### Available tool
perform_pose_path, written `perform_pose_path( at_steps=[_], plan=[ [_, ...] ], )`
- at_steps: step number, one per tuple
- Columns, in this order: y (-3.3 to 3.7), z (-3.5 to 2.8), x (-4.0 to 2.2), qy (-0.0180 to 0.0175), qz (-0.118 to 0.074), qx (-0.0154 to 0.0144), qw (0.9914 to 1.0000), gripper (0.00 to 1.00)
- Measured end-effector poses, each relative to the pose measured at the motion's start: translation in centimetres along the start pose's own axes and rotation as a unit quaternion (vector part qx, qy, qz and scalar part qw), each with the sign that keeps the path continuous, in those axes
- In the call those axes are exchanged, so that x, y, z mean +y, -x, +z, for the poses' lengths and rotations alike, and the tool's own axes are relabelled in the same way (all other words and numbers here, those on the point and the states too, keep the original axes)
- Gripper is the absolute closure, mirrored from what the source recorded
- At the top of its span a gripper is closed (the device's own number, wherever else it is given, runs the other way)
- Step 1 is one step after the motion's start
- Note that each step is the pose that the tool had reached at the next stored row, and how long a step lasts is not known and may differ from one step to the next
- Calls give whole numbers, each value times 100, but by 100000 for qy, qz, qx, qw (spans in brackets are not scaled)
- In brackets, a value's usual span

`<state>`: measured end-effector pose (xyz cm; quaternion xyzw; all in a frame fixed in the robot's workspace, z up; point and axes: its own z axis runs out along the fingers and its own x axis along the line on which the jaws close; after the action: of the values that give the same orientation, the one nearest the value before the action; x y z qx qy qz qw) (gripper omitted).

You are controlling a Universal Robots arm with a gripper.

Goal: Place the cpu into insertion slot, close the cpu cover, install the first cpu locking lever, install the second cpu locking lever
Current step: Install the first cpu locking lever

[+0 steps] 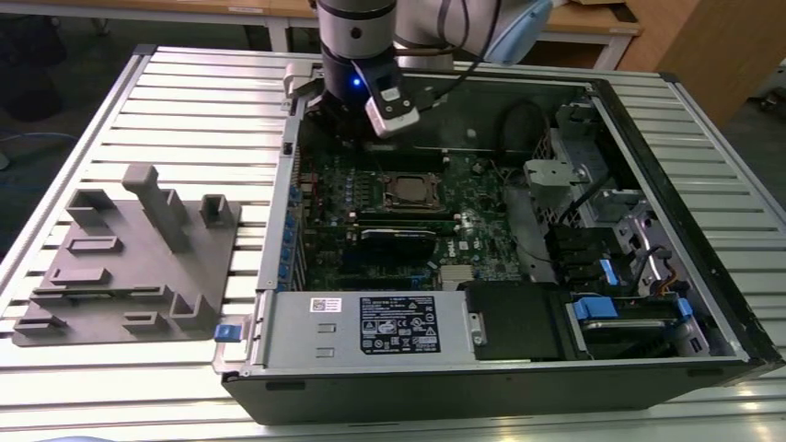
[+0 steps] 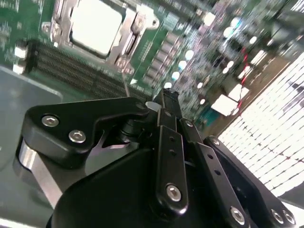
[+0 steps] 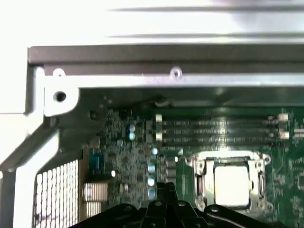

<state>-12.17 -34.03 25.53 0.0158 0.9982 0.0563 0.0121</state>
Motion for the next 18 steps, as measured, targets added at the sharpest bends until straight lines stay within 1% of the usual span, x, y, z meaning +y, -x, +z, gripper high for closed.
perform_pose_path(
  at_steps=[1,2,3,5,6,7,9,12,18],
  plan=[
    [-2,0,0,412,11,19,99999,89],
    [-4,0,0,682,20,29,99998,89],
    [-4,0,0,896,25,29,99996,89],
    [-4,1,0,1185,32,38,99993,89],
    [-4,2,0,1478,37,47,99989,89],
    [-4,2,0,1686,45,54,99986,89],
    [-4,4,4,1793,55,56,99984,89],
    [-6,12,18,1803,50,55,99984,89],
    [-12,36,85,1885,50,59,99982,89]
  ],
)
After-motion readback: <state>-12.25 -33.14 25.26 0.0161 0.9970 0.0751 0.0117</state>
